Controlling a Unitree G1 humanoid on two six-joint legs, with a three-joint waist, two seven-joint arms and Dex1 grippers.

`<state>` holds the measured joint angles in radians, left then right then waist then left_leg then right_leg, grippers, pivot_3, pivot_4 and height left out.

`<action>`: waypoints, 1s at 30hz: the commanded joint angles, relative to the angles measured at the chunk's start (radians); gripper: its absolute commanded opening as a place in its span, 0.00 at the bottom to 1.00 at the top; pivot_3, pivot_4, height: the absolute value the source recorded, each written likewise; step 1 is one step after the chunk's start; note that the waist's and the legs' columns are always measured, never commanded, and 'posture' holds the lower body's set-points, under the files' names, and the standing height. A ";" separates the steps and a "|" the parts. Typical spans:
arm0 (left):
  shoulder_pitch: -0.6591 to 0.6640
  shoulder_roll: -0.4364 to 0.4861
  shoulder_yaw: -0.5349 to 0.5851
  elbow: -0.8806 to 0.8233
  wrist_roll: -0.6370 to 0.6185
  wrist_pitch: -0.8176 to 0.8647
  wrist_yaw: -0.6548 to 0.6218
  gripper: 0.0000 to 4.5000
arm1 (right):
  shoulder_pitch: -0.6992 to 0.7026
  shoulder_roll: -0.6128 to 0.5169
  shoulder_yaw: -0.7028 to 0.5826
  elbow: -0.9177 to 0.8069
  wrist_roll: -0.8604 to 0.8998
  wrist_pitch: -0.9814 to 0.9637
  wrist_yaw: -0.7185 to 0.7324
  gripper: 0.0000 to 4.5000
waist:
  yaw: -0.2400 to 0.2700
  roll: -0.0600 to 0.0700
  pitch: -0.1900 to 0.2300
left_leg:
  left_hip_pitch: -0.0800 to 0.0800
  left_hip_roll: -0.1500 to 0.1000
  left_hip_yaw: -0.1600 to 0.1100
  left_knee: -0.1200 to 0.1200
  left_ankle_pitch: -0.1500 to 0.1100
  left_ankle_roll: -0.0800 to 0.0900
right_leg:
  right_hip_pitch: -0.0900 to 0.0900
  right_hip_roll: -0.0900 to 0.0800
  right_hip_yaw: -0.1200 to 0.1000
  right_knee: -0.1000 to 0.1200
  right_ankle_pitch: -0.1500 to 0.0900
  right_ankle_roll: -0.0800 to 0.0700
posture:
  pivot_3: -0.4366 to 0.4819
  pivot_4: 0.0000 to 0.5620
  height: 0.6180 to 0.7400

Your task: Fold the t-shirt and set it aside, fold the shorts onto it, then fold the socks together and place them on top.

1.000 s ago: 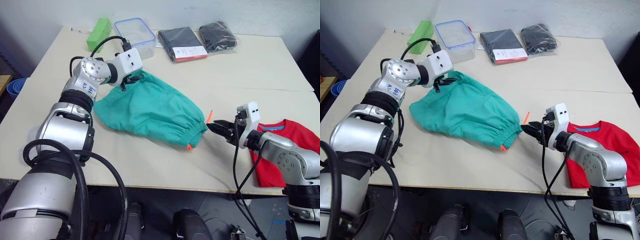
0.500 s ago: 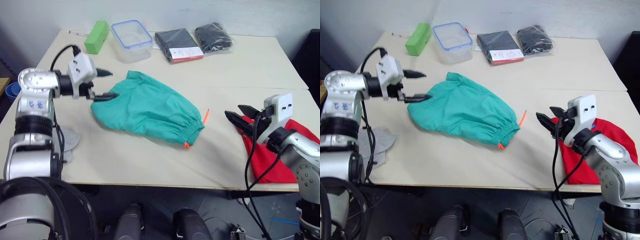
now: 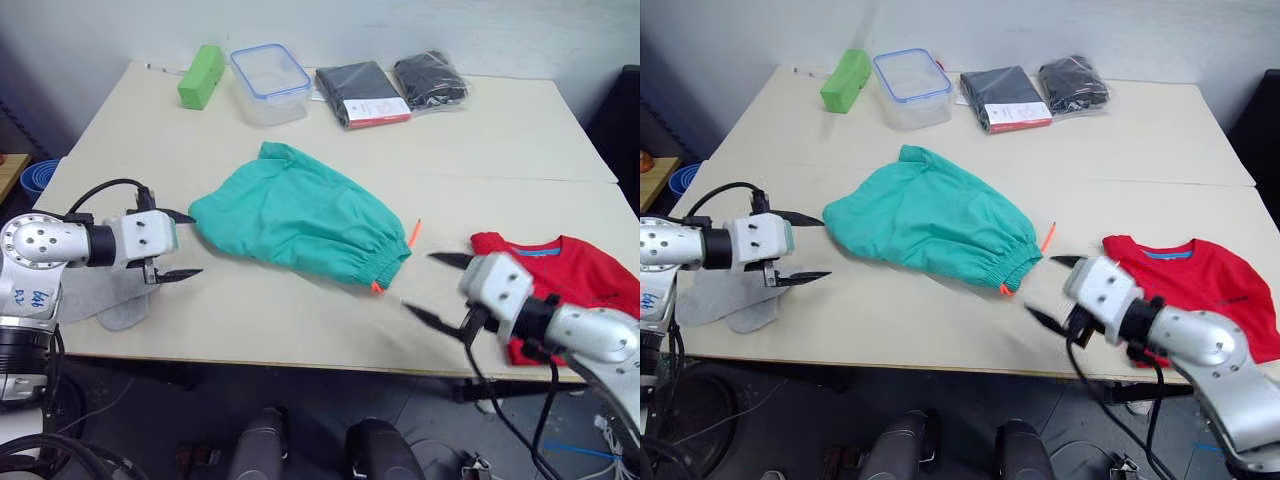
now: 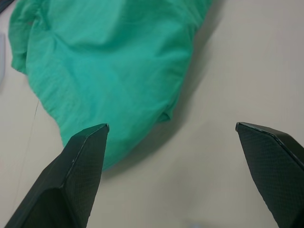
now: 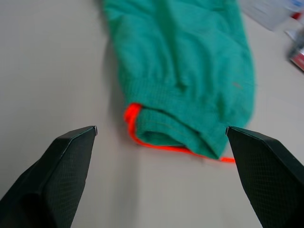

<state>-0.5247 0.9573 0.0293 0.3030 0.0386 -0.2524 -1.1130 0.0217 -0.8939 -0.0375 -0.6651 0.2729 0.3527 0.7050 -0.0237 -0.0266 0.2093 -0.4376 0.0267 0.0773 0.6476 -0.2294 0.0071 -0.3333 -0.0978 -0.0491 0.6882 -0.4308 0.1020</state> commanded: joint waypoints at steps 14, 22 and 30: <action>-0.333 -0.116 -0.216 0.571 0.254 -0.390 0.236 1.00 | -0.243 0.198 0.331 0.293 -0.462 -0.286 -0.066 1.00 | -0.003 -0.001 -0.001 | 0.001 0.000 0.001 0.001 0.003 -0.002 | -0.002 0.001 -0.006 0.004 0.000 0.000 | 0.48 0.27 1.00; -0.422 -0.151 -0.263 0.729 0.298 -0.433 0.282 0.91 | -0.347 0.289 0.378 0.469 -0.594 -0.340 -0.119 0.91 | -0.003 -0.002 -0.002 | 0.003 0.000 0.001 0.001 0.004 -0.003 | -0.001 0.000 -0.011 0.007 0.000 0.000 | 0.48 0.27 1.00; -0.420 -0.163 -0.269 0.735 0.279 -0.423 0.230 0.36 | -0.378 0.287 0.354 0.530 -0.605 -0.405 -0.107 0.32 | -0.003 -0.002 -0.001 | 0.007 0.000 0.001 0.000 0.004 -0.003 | 0.003 -0.001 -0.011 0.006 0.000 0.000 | 0.48 0.27 1.00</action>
<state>-0.9452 0.7941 -0.2352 1.0343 0.3197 -0.6875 -0.8669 -0.3427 -0.5999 0.3450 -0.1217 -0.3347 -0.0347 0.5975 -0.0271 -0.0288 0.2078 -0.4301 0.0266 0.0786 0.6476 -0.2252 0.0044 -0.3299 -0.0985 -0.0606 0.6942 -0.4307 0.1018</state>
